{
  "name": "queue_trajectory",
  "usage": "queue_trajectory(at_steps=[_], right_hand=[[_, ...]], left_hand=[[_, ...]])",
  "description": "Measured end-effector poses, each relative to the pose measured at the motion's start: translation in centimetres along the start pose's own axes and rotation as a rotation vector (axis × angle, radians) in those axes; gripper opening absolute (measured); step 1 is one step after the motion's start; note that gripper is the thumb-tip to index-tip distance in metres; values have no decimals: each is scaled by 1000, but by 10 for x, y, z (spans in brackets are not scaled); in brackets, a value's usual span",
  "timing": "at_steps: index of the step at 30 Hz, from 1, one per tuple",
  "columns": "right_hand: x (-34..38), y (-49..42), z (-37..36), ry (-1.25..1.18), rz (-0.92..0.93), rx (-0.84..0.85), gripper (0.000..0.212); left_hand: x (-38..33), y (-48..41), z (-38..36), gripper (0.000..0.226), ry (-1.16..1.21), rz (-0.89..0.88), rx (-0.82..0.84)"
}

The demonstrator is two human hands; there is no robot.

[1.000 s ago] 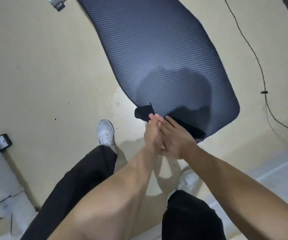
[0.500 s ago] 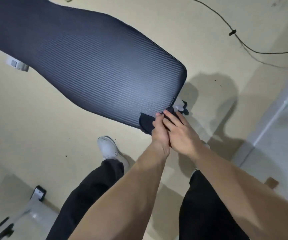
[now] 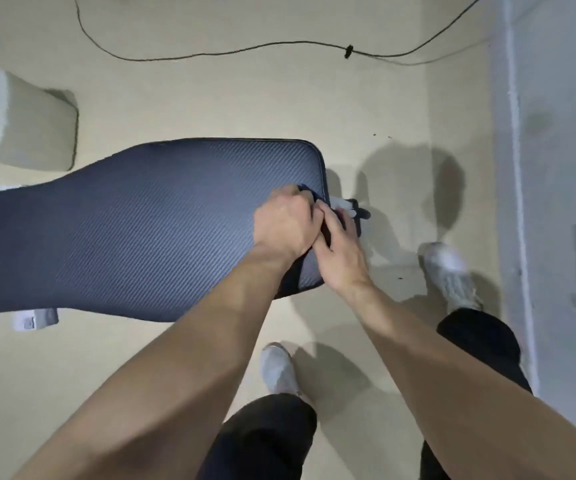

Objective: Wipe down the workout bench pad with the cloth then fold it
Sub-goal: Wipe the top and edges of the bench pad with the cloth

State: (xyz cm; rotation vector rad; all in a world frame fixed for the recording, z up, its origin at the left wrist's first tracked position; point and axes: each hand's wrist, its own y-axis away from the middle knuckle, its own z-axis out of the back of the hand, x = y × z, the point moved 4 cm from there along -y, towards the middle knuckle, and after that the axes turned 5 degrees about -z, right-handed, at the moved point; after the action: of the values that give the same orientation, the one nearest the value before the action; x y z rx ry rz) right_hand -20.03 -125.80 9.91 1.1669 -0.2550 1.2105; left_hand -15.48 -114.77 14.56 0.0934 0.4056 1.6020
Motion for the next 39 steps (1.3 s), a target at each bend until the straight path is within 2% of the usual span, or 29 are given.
queue_trajectory(at_steps=[4,6,8,10,11,13,16,18,21,24,29,31,35,39], right_hand=[[-12,8,-6,-154,13,-192,44],[-24,21,-8,-313,-57,-265,40],[-41,37,-16,-480,-130,-294,36],[-65,56,-32,-606,-178,-349,24],[-74,61,-42,-644,-202,-376,18],[-83,70,-60,-755,-222,-408,24],[-82,42,-60,-906,-218,-324,29],[-75,12,-45,-859,-132,-222,35],[-65,-38,-30,-803,35,-12,34],[-50,-99,-26,-777,151,23,38],[-21,-216,-32,-748,273,93,50],[-5,-235,-26,-717,300,126,52],[4,-184,-10,-656,356,39,36],[-26,-138,-20,-723,419,-52,52]], left_hand=[[-6,-12,-19,35,-153,-245,-95],[-14,-18,-26,35,-184,-350,-165],[-20,-28,-28,37,-184,-430,-155],[-27,-40,-32,37,-158,-487,-159],[-26,-47,-31,35,-118,-462,-187],[-21,-63,-30,29,-22,-346,-260],[-13,-76,-28,25,97,-196,-380],[-5,-82,-24,24,264,-97,-442],[9,-84,-22,17,652,14,-415],[11,-82,-24,9,860,-5,-370],[11,-84,-30,16,898,-52,-425],[10,-84,-30,20,904,-59,-444],[9,-84,-30,27,918,-49,-470],[5,-81,-28,33,907,12,-464]])
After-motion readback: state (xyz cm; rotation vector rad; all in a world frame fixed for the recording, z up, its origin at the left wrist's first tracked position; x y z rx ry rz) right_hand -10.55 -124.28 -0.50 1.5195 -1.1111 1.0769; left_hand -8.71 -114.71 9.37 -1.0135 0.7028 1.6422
